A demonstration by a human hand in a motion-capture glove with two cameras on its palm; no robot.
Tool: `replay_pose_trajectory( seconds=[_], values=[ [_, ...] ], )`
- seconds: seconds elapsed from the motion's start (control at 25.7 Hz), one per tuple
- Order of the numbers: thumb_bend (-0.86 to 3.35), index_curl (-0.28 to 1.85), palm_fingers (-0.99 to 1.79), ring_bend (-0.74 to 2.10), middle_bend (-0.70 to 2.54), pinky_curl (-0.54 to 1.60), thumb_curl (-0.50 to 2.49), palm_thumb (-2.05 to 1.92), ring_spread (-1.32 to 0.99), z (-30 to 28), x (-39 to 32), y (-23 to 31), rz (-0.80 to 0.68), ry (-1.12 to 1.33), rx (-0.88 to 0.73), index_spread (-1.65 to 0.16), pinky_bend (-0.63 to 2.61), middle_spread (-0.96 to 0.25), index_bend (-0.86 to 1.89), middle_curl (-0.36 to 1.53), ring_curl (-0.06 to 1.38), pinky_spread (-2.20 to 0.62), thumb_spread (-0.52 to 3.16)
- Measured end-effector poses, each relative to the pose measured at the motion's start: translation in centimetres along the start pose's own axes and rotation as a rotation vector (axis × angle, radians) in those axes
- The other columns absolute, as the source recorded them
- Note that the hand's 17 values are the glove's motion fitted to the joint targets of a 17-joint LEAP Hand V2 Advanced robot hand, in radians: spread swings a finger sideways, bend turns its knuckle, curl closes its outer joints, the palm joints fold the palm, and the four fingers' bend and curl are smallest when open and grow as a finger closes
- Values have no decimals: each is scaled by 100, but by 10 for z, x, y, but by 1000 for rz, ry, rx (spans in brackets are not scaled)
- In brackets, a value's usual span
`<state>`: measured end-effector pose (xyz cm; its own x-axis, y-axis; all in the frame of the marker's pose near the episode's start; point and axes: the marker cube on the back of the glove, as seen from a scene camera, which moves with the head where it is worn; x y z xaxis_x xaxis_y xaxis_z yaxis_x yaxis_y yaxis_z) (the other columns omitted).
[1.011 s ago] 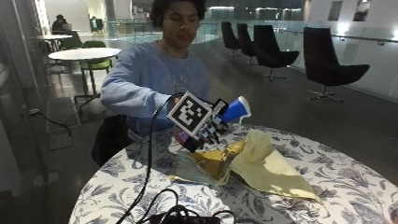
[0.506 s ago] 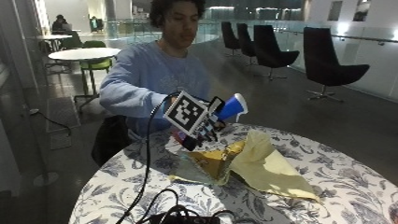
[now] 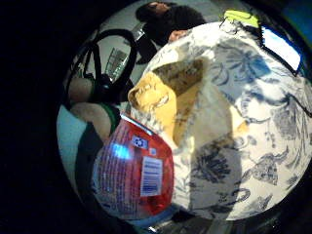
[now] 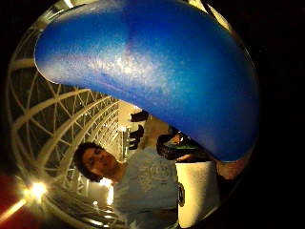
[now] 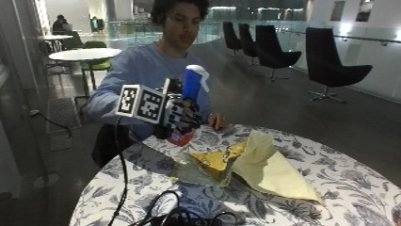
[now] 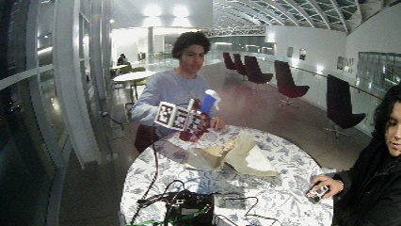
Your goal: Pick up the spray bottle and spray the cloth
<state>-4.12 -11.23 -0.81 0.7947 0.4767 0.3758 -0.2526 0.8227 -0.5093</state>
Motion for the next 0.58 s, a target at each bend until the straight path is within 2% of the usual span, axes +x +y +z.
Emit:
replay_pose_trajectory(
  seconds=[0.16, 0.35, 0.58],
  values=[
    [-2, 32, 111, 47, 33, 38, 52, 81, 0, -26, 12, 23, -50, -22, 206, -19, 31, -5, 12, 46, 40, 6, 97],
    [-2, 32, 111, 46, 32, 38, 52, 81, -2, -56, 35, 42, -37, -39, 430, -21, 31, -6, 13, 46, 40, 3, 97],
    [-3, 33, 111, 45, 31, 38, 52, 79, -3, -77, 73, 60, -80, -23, 501, -22, 32, -6, 13, 46, 40, 1, 97]
  ],
)
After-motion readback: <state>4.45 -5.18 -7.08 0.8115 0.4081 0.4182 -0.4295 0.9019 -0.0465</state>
